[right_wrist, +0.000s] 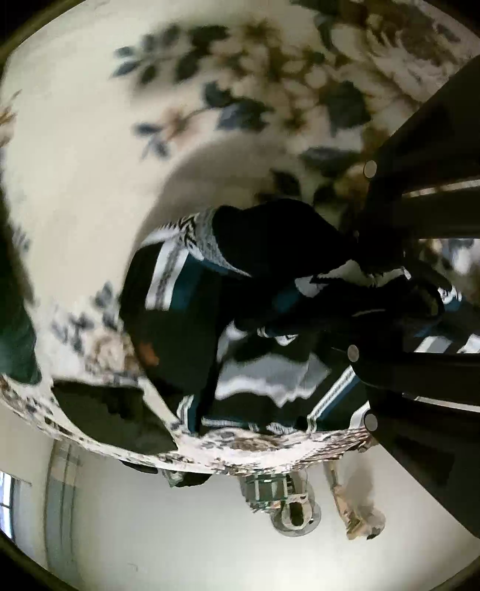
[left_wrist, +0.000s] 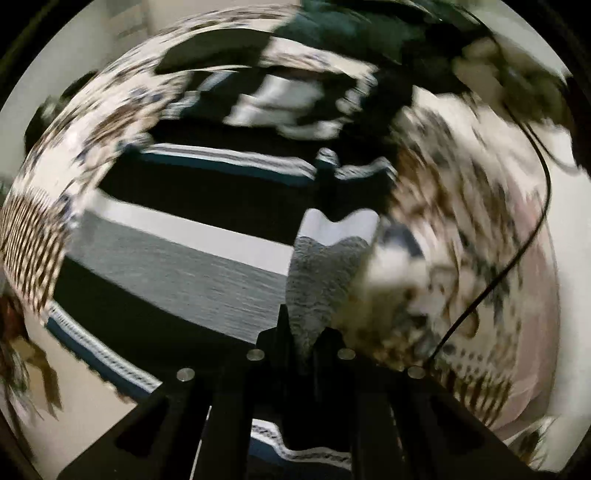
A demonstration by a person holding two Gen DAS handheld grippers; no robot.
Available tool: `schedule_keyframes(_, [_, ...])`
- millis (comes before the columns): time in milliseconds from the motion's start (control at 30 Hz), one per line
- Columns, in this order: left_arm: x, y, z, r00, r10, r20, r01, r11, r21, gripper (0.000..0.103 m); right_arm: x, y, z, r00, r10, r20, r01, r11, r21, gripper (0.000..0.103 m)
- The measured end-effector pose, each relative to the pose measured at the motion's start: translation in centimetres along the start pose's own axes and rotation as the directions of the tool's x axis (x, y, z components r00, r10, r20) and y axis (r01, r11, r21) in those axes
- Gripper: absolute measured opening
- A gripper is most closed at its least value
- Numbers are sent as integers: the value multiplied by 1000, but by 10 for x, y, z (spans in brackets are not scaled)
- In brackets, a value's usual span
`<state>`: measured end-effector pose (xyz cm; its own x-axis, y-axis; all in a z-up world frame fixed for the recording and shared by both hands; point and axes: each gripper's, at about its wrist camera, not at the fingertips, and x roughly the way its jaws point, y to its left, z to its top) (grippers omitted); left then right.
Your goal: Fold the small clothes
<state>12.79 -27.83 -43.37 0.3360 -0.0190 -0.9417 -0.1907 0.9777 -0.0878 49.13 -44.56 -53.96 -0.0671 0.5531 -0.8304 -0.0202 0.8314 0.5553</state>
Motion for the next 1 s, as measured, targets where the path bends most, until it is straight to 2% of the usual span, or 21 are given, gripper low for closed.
schedule_keyframes(67, [-10, 33, 7, 1000, -12, 11, 13, 997, -71, 6, -5, 27, 7, 1000, -30, -4, 30, 999, -26, 19])
schedule_keyframes(167, [-21, 87, 16, 999, -25, 26, 30, 979, -201, 6, -2, 73, 22, 998, -68, -3, 68, 996, -51, 18])
schedule_keyframes(233, [-19, 111, 20, 999, -25, 28, 30, 972, -232, 6, 5, 101, 30, 997, -77, -10, 76, 995, -65, 18])
schedule_keyframes(300, [-12, 131, 23, 999, -29, 29, 35, 969, -243, 6, 29, 134, 42, 988, -145, -44, 140, 985, -101, 18])
schedule_keyframes(367, [-3, 143, 26, 999, -43, 24, 47, 972, -229, 6, 48, 142, 50, 972, -231, -36, 226, 969, -103, 20])
schedule_keyframes(400, [2, 149, 26, 998, -61, 18, 64, 972, -225, 6, 56, 139, 54, 972, -234, -39, 229, 969, -98, 24])
schedule_keyframes(433, [5, 153, 25, 997, -76, 13, 77, 972, -224, 6, 62, 133, 56, 970, -235, -60, 229, 969, -87, 42])
schedule_keyframes(467, [9, 157, 25, 995, -96, 4, 94, 970, -226, 6, 68, 121, 57, 971, -224, -86, 221, 974, -42, 53])
schedule_keyframes(533, [13, 160, 24, 992, -126, -9, 120, 966, -231, 6, 55, 99, 51, 987, -156, -36, 157, 986, 52, 60])
schedule_keyframes(600, [16, 159, 24, 990, -137, -18, 130, 968, -213, 6, 34, 79, 38, 992, -117, 56, 109, 985, 136, 68])
schedule_keyframes(633, [17, 160, 24, 989, -147, -21, 139, 968, -211, 6, 22, 65, 29, 988, -110, 106, 88, 977, 195, 69])
schedule_keyframes(733, [18, 160, 25, 988, -151, -30, 142, 971, -190, 6, 11, 30, 18, 977, -136, 165, 76, 943, 325, 69])
schedule_keyframes(833, [19, 161, 26, 989, -144, -37, 135, 973, -187, 6, 30, 11, 28, 977, -164, 133, 102, 920, 378, 69])
schedule_keyframes(933, [19, 159, 27, 991, -127, -37, 118, 977, -178, 6, 51, 17, 42, 985, -99, 139, 39, 923, 383, 69])
schedule_keyframes(967, [18, 158, 27, 992, -124, -37, 116, 978, -176, 6, 55, 22, 44, 986, -86, 141, 31, 934, 357, 65])
schedule_keyframes(1000, [18, 157, 27, 992, -123, -38, 115, 978, -175, 6, 68, 37, 49, 981, -152, 119, 112, 949, 294, 57])
